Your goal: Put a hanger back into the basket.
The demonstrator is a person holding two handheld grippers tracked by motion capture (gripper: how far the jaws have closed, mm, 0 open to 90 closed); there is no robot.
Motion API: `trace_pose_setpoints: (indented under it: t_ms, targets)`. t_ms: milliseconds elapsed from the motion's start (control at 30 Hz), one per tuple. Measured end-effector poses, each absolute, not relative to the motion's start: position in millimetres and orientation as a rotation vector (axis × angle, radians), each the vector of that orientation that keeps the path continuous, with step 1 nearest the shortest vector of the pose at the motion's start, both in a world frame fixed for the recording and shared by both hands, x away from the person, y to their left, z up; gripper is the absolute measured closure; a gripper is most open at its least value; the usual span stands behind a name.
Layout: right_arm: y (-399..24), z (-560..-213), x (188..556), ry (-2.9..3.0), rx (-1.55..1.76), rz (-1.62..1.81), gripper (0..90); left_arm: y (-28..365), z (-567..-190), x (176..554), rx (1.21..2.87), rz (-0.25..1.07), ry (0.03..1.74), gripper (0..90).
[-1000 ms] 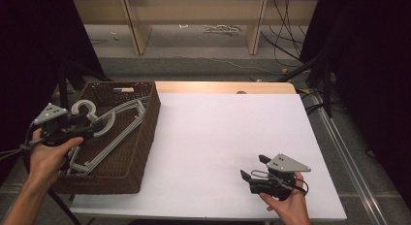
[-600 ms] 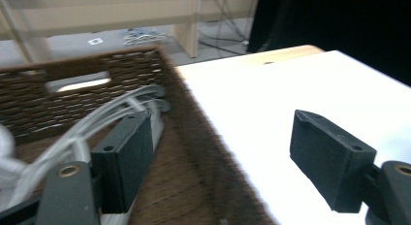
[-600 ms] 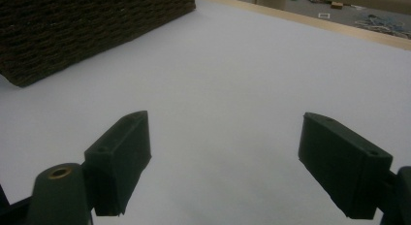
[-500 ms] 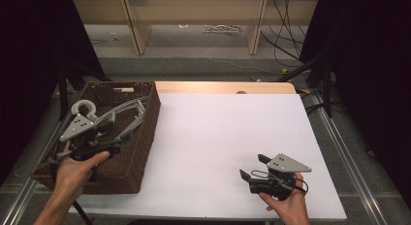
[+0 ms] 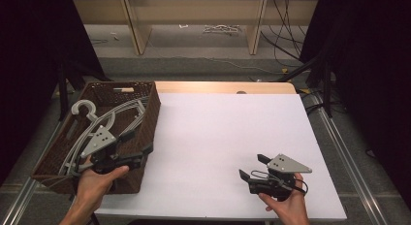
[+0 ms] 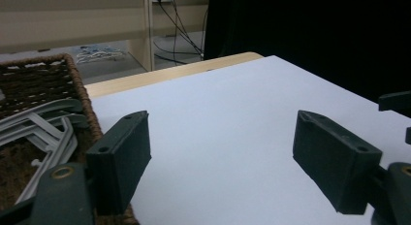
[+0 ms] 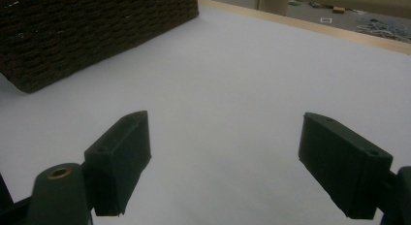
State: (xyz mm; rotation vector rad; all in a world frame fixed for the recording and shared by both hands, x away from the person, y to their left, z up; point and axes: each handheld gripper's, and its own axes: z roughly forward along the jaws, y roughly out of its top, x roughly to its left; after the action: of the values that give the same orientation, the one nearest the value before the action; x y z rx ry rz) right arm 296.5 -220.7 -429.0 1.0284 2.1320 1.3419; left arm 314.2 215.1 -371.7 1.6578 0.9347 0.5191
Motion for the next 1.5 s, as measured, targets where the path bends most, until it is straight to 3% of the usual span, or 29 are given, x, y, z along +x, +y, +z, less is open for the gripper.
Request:
trace_pose_setpoints:
  t_ms: [267, 800, 1500]
  targets:
    - [-218.0, -428.5, 295.3, 2.101, 1.017, 1.376, 16.4, 197.6, -386.0, 308.0, 1.635, 0.483, 0.879, 17.8]
    - [-215.7, -427.0, 280.0, 2.08, 0.988, 1.417, 16.3, 181.0, -433.2, 287.6, 1.71, 0.553, 0.796, 17.0]
    - [-214.7, -428.8, 273.0, 2.06, 0.975, 1.431, 16.3, 185.2, -434.5, 288.4, 1.665, 0.556, 0.81, 17.4]
